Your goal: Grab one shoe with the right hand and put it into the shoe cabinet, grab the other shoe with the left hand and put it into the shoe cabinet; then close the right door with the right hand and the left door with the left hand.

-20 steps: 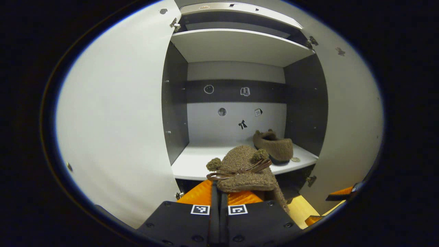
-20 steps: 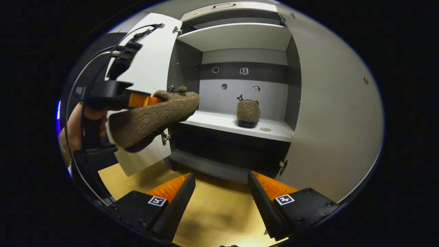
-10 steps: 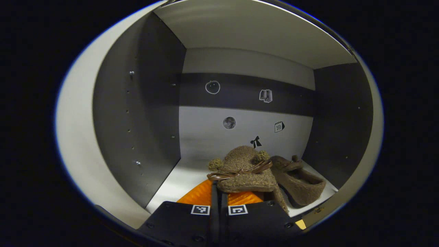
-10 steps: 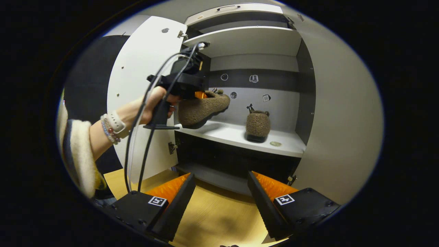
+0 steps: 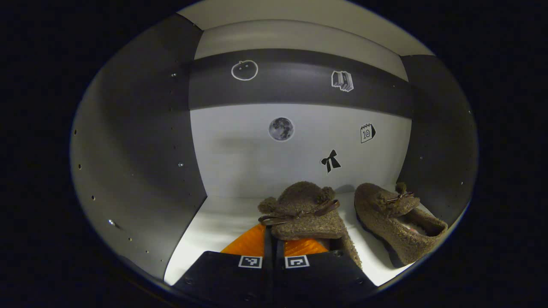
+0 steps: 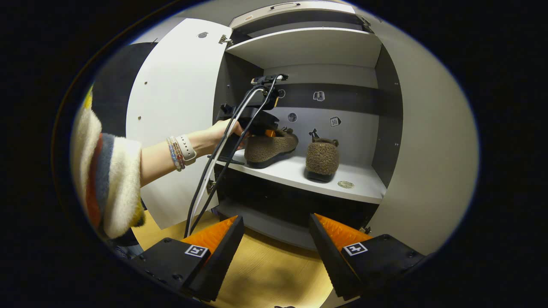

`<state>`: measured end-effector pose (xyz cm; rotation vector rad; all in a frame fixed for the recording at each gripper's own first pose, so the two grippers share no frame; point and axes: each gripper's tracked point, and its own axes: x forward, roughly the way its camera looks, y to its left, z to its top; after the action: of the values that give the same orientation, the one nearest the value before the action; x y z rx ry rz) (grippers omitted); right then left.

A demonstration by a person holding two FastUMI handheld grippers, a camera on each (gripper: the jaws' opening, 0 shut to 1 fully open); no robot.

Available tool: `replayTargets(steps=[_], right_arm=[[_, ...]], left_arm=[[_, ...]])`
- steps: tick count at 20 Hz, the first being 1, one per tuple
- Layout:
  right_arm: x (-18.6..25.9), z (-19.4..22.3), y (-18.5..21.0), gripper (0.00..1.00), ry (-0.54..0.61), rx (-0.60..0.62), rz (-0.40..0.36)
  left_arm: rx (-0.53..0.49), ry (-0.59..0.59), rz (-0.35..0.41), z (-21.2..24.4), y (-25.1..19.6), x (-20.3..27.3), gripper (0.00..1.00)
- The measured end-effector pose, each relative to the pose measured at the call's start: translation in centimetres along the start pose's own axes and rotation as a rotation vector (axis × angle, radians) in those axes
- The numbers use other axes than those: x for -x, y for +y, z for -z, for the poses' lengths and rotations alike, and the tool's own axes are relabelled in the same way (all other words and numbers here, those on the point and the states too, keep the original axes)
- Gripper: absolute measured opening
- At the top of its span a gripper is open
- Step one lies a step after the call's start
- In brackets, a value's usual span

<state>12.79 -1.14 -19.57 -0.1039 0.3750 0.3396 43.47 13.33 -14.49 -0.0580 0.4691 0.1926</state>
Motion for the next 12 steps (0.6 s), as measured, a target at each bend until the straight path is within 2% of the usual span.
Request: replayTargets(steps=[3,4,5,6,7,12], right_arm=[[0.0,0.1,0.0,0.99,0.007,-0.007,0.006],[0.0,0.1,-0.1,0.99,0.01,-0.006,0.01],[0.1,0.2,-0.1,0.98,0.014,-0.008,0.014],[0.2,0.3,-0.1,0.98,0.017,-0.012,0.016],[0.3,0.2,-0.1,0.98,0.016,-0.015,0.02],[0.8,-1.2,0.2,0.98,-0.025,-0.01,0.039]], left_arm=[[0.01,0.019,0.004,0.5,0.1,-0.6,0.09],[0.019,0.026,0.001,0.8,0.3,-0.5,0.15],[0.027,0.025,0.001,0.9,0.5,-0.4,0.16],[0.035,0.021,0.0,0.9,0.5,0.0,0.24],[0.033,0.006,-0.001,0.5,0.7,0.5,0.28],[-0.042,-0.069,-0.034,-1.2,2.1,3.8,0.98]])
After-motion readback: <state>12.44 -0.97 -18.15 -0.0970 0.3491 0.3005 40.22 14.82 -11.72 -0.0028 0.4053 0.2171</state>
